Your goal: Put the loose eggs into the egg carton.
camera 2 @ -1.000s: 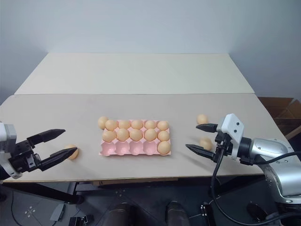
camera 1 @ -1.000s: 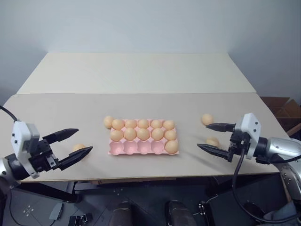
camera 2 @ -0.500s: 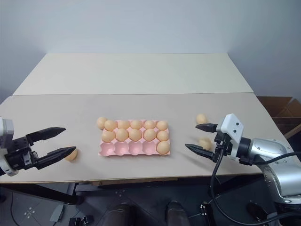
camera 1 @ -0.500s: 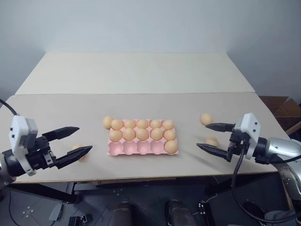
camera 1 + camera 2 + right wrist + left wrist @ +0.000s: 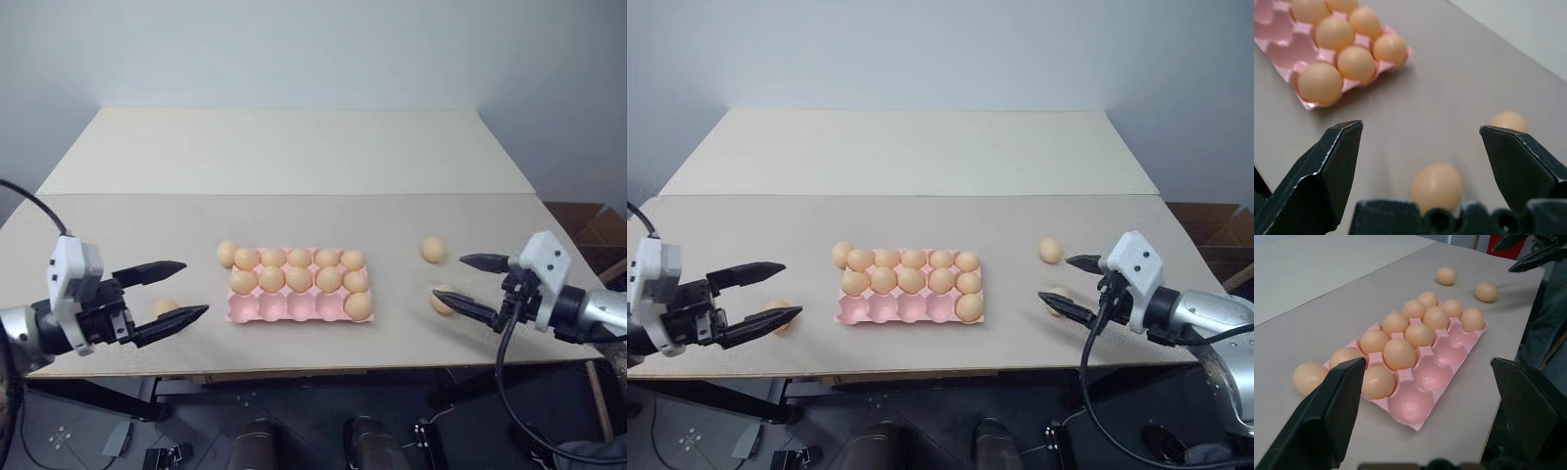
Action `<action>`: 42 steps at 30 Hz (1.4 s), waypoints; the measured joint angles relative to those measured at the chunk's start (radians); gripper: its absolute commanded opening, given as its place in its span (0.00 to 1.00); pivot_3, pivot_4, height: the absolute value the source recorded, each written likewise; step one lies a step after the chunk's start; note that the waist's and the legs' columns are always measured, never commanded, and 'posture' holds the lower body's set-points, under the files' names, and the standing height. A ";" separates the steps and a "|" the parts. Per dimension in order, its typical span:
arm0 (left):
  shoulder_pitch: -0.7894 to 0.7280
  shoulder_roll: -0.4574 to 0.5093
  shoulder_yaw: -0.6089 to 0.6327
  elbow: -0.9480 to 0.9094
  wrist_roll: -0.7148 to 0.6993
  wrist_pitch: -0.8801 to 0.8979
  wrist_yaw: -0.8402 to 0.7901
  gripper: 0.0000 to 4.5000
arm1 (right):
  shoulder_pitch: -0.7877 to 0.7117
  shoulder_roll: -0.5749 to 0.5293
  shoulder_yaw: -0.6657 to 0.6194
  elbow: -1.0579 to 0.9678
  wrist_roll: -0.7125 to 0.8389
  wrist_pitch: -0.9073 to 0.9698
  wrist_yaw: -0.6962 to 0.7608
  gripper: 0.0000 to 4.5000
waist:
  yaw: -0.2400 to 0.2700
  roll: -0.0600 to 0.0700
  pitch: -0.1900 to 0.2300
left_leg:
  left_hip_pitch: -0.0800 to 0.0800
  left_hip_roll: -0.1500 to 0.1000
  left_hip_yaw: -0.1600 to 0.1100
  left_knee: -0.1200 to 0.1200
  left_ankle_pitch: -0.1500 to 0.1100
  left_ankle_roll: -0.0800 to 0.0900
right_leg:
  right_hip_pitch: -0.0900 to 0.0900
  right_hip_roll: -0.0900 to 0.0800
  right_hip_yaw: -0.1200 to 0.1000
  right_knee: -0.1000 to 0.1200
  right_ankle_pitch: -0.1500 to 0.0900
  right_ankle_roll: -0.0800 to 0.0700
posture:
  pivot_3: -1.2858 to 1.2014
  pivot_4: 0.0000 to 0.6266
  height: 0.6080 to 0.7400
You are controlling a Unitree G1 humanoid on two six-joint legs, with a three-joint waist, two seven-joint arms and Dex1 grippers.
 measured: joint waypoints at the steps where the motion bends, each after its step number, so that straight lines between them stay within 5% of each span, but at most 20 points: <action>1: -0.009 0.000 -0.013 0.003 0.001 -0.005 -0.005 0.99 | -0.004 0.004 0.018 0.000 -0.007 0.034 -0.028 1.00 | -0.002 0.000 0.000 | 0.000 0.000 0.000 0.000 0.000 0.000 | 0.000 0.000 0.000 0.000 0.000 0.000 | 0.52 0.24 1.00; 9: -0.057 0.009 -0.055 0.040 0.028 -0.021 -0.033 0.99 | -0.129 0.113 0.186 0.083 -0.099 0.248 -0.248 1.00 | -0.012 0.000 0.000 | -0.002 -0.001 0.000 0.000 0.000 0.000 | -0.001 0.000 0.000 -0.001 0.002 -0.002 | 0.52 0.24 1.00; 19: -0.081 0.011 -0.062 0.060 0.045 -0.027 -0.050 1.00 | -0.203 0.188 0.206 0.142 -0.136 0.297 -0.328 0.42 | -0.013 0.000 0.000 | -0.002 -0.001 -0.001 0.000 0.000 0.000 | -0.001 0.000 0.000 0.000 0.003 0.003 | 0.52 0.24 1.00; 26: -0.045 0.008 -0.063 0.054 0.048 -0.029 -0.051 1.00 | -0.266 0.207 0.215 -0.064 -0.078 0.354 -0.318 0.42 | -0.023 0.000 0.000 | -0.002 0.001 -0.001 -0.002 0.000 0.000 | -0.002 0.001 0.000 0.000 0.005 0.006 | 0.52 0.24 1.00; 36: -0.040 0.007 -0.063 0.050 0.048 -0.030 -0.045 1.00 | -0.369 0.345 0.520 -0.188 -0.057 0.369 -0.316 0.42 | -0.015 0.000 0.000 | -0.002 -0.001 -0.001 -0.002 0.000 0.000 | -0.002 -0.001 -0.001 -0.001 0.006 0.004 | 0.52 0.24 1.00; 42: -0.028 0.005 -0.054 0.037 0.044 -0.029 -0.036 1.00 | -0.414 0.384 0.613 -0.125 -0.110 0.368 -0.325 0.86 | -0.019 0.000 0.000 | -0.002 0.000 -0.001 -0.002 0.000 0.000 | -0.003 0.000 -0.001 -0.001 0.006 0.003 | 0.52 0.24 1.00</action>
